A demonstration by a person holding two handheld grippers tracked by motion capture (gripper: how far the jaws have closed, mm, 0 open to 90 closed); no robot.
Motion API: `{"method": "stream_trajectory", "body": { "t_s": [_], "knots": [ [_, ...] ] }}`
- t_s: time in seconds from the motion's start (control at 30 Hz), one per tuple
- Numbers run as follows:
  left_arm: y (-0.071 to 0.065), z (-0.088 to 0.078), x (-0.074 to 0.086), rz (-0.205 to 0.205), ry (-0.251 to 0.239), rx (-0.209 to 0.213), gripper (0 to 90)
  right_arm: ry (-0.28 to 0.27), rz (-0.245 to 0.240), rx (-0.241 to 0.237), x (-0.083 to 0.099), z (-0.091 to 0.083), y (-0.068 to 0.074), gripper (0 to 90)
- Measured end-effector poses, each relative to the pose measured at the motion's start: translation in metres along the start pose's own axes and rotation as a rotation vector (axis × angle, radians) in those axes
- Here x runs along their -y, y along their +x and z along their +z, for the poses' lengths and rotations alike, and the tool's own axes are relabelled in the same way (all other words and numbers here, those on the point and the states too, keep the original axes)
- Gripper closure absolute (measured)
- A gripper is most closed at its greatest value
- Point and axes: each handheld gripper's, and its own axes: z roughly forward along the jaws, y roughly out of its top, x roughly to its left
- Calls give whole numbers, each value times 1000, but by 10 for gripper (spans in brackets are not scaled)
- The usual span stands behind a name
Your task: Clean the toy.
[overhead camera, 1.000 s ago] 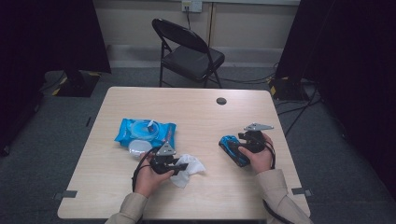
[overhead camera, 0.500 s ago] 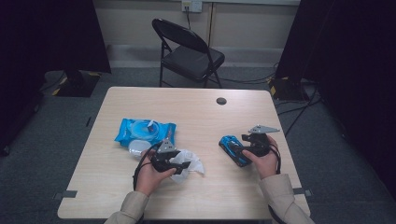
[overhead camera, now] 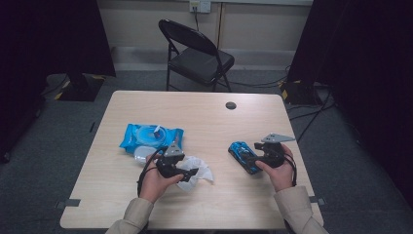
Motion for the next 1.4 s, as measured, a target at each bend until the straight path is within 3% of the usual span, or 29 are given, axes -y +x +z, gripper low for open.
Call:
{"method": "stream_trajectory", "body": {
  "t_s": [0.2, 0.3, 0.43, 0.63, 0.87, 1.23, 1.4],
  "knots": [
    [-2, -6, -2, 9, -8, 1, 206, -14, -10, -27, 0, -8, 2, 155],
    [-2, -9, -5, 6, -9, -2, 198, -4, -35, -17, 1, -10, 4, 153],
    [-4, -13, -4, 10, -2, -8, 192, -5, -12, -33, 3, -12, 5, 150],
    [-5, -21, -3, 10, 0, -15, 178, -4, -26, -41, 4, -17, 7, 146],
    [-6, -33, 0, -6, -20, -17, 171, 2, -38, -35, 6, -24, 10, 150],
    [-5, -46, 11, -40, -12, -13, 163, 24, -66, -39, 11, -33, 18, 149],
    [-4, -49, 14, -4, -9, -9, 163, 27, -68, -35, 13, -35, 18, 149]
  ]
}}
